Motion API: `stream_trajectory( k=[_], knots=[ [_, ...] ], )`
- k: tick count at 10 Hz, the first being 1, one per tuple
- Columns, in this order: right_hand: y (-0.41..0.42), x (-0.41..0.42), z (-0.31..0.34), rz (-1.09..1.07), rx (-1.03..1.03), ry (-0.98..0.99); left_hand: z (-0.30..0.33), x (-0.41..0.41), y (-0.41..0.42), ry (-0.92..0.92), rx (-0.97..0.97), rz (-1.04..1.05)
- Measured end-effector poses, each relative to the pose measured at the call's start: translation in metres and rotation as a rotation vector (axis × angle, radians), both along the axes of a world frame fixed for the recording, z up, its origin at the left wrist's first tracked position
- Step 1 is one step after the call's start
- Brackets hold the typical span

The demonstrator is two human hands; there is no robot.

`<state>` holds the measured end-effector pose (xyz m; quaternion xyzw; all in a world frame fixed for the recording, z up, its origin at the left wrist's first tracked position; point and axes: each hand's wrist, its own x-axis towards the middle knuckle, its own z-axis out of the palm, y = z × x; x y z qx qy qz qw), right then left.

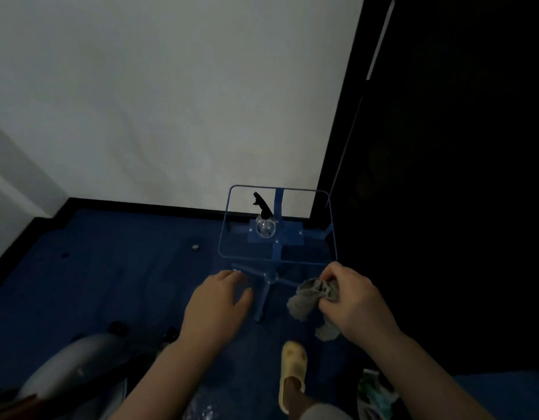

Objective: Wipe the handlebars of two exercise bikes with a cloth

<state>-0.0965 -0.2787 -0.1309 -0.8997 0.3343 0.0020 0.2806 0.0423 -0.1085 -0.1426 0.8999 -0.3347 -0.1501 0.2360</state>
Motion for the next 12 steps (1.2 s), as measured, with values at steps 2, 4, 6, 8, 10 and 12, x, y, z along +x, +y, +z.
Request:
stream_trajectory(
  k=[2,4,6,8,10,12],
  knots=[
    [-0.089,0.074,-0.024,0.042,0.034,0.033,-0.023,0.072,-0.092,0.047,0.092,0.037],
    [-0.145,0.155,-0.086,0.017,0.070,0.101,-0.065,0.123,-0.133,0.110,0.180,0.067],
    [-0.174,0.211,-0.160,-0.057,0.106,0.094,-0.111,0.168,-0.159,0.188,0.194,0.116],
    [-0.189,0.246,-0.227,-0.130,0.109,0.028,-0.146,0.196,-0.167,0.241,0.183,0.144],
    [-0.176,0.249,-0.286,0.108,0.293,0.409,-0.170,0.198,-0.160,0.280,0.210,0.127],
    [-0.183,0.250,-0.260,0.109,0.220,0.386,-0.156,0.205,-0.162,0.291,0.189,0.132]
  ],
)
